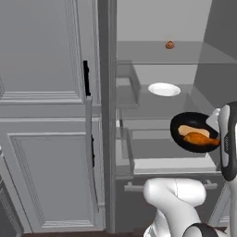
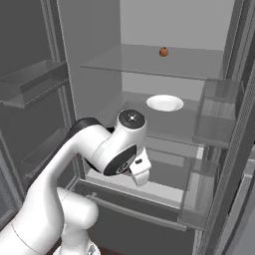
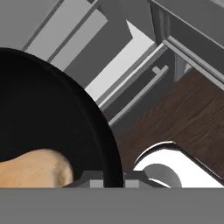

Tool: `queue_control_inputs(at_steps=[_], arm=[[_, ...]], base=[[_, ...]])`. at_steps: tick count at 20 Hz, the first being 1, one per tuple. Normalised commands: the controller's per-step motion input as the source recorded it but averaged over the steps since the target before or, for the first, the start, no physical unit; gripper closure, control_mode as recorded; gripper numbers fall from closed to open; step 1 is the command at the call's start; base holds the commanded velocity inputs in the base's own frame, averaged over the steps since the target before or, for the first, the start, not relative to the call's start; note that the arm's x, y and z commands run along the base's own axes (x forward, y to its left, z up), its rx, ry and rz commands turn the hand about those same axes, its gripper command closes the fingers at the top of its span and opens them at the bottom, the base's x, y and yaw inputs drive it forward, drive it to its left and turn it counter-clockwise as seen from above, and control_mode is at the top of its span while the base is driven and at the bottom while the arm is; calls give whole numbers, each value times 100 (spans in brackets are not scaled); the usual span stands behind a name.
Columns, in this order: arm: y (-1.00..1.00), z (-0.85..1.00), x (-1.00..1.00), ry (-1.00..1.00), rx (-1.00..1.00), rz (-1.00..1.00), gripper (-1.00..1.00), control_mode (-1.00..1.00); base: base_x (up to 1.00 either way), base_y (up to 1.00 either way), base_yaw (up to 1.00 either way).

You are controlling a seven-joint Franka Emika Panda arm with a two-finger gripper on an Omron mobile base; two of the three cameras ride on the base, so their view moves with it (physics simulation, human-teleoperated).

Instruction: Pick the chicken drumstick and squash from their plates and place them in the bowl. Then put the bowl in the fridge.

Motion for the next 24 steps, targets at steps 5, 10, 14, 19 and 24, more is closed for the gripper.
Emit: queue_control_inputs(at_steps=[5,10,14,19,24], arm=[[0,0,0,0,0,0,100,100],[-2,0,33,-7,2,3,100,-100],[0,-2,84,-21,8,11,100,-100],[25,-5,89,-11,5,6,100,-100],[25,-4,88,0,0,1,100,-100]], base=[[70,-15,6],[46,-7,4],[0,0,0],[0,0,0],[0,0,0]])
